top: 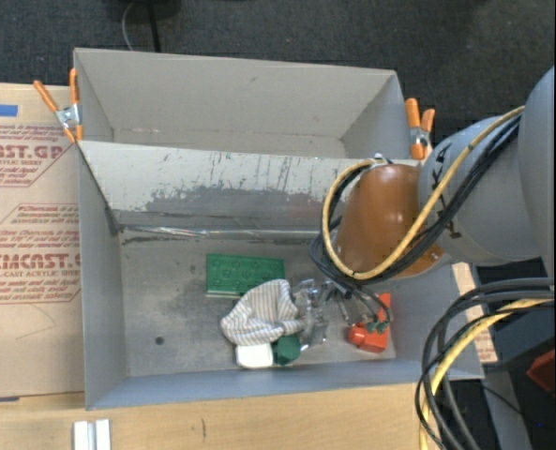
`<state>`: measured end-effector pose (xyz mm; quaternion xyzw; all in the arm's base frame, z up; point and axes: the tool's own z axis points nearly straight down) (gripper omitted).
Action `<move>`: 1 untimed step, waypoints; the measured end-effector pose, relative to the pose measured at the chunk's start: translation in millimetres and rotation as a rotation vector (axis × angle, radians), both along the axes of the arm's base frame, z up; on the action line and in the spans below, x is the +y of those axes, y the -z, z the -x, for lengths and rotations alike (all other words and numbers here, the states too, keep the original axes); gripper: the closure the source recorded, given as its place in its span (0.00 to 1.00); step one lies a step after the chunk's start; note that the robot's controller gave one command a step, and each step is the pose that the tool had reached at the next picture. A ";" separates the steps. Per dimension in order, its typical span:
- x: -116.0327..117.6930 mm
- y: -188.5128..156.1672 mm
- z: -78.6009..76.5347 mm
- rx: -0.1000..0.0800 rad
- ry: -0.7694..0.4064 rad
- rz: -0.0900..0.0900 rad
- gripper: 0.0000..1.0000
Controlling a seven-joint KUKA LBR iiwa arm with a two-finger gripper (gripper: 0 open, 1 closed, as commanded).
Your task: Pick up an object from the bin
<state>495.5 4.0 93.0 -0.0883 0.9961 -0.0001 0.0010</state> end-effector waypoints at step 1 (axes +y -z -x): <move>2.1 -3.1 0.5 0.000 0.000 0.000 1.00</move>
Offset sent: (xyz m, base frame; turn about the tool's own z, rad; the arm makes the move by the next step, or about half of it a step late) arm 0.0051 0.0117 0.0097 0.0524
